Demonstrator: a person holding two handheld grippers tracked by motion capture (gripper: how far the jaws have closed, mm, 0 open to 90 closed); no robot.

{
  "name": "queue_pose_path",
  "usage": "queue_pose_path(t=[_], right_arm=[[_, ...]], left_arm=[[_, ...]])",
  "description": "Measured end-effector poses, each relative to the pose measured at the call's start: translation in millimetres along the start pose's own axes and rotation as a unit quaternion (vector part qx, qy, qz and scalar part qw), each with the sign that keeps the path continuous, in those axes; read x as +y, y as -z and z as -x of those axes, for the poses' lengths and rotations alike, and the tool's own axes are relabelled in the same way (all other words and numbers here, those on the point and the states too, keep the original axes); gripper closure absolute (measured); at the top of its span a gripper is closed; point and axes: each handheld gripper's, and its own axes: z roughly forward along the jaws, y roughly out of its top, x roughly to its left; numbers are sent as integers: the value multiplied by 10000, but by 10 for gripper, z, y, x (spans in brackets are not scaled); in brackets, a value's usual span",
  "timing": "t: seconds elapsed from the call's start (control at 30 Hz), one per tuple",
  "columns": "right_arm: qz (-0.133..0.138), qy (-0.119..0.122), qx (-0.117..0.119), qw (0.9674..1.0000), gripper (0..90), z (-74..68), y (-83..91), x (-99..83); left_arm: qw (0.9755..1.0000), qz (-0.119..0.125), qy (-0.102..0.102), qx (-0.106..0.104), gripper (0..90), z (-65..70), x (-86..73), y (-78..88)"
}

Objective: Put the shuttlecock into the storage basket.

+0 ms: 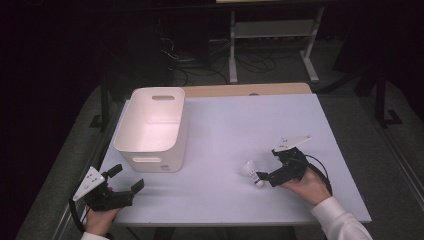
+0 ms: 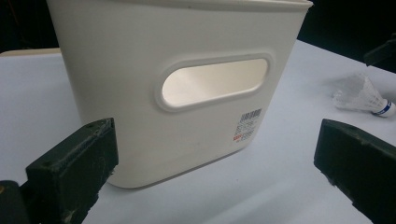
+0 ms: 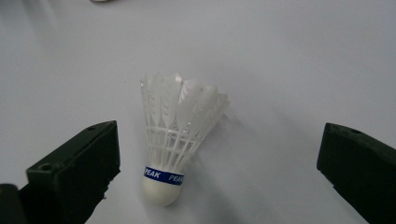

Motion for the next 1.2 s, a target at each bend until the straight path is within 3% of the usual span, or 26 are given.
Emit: queue_pose_path(t=[1.2], right_arm=[[-574,-30,133,9983,0,-68,-164,-62]], left_arm=[[10000,30,28,-31,0,6,-1,-5]])
